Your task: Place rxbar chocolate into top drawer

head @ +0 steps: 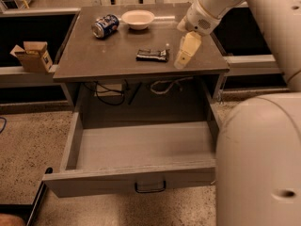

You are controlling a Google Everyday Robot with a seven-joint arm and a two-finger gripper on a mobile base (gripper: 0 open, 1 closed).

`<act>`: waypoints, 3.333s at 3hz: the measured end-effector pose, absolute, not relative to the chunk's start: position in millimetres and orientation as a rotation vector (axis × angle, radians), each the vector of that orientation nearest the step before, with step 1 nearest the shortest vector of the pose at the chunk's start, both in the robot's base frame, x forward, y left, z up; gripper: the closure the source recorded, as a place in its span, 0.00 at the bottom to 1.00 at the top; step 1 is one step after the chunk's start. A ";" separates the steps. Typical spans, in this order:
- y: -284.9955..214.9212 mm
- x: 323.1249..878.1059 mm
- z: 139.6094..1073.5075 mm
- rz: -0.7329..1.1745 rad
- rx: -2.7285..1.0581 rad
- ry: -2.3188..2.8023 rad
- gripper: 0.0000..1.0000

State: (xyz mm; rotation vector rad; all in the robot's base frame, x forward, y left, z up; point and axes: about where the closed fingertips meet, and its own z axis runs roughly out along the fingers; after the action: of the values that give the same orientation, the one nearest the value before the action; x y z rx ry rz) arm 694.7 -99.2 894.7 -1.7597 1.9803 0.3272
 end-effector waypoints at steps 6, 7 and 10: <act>-54.1 807.4 814.6 0.523 -1.425 1.931 0.47; -55.8 803.3 822.5 0.534 -1.429 1.923 0.78; -34.2 753.9 848.4 0.599 -1.581 1.739 1.00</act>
Offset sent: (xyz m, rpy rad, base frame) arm 0.1440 -0.0085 0.0430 0.3776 -0.1915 -0.2328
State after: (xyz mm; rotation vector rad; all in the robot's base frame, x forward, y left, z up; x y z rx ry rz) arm 753.9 -34.2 848.4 -1.5810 1.7393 0.5986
